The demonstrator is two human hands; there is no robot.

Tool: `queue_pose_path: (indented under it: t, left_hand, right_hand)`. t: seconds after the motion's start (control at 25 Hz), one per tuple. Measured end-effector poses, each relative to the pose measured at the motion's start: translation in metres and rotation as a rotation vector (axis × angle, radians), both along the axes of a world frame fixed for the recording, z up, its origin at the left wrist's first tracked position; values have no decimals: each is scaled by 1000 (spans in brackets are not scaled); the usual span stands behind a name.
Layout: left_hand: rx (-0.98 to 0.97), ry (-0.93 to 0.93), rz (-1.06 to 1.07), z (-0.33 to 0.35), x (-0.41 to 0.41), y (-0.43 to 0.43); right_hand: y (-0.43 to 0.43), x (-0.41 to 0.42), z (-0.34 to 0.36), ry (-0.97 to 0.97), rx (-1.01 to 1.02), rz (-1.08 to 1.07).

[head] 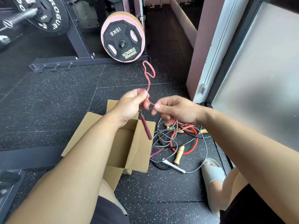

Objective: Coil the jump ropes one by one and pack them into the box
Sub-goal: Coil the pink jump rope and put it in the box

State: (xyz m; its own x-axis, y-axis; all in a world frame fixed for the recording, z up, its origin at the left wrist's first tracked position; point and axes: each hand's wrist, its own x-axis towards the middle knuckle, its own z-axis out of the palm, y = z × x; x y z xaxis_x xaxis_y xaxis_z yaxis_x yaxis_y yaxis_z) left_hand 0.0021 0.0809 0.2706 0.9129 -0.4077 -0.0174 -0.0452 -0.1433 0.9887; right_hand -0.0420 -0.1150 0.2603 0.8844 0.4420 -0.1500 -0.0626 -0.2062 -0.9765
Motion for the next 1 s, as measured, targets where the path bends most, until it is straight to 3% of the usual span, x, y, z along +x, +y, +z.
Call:
queue_pose_path:
  t: [0.12,0.24,0.4,0.52,0.72,1.0]
  left_hand:
    - [70,5,6,3,2,3]
    - [177,-27,30,0,2,3]
    - [190,-70,120,-1,9,7]
    - [234,-103,70,1,9,9]
    - [570,-338,-12,4,9,13]
    - [602,-406,72,11,15,24]
  right_hand:
    - [-19,11,6,-135,-160,-158]
    - [-31,16,8,-121,-297,-184]
    - [-33,17,13,-29,-283,-148]
    - [-35,20,13,-74,-301,-299]
    - [-43,25,12,-215,-424,-508]
    - [-59,31,15,-171,-483,-727]
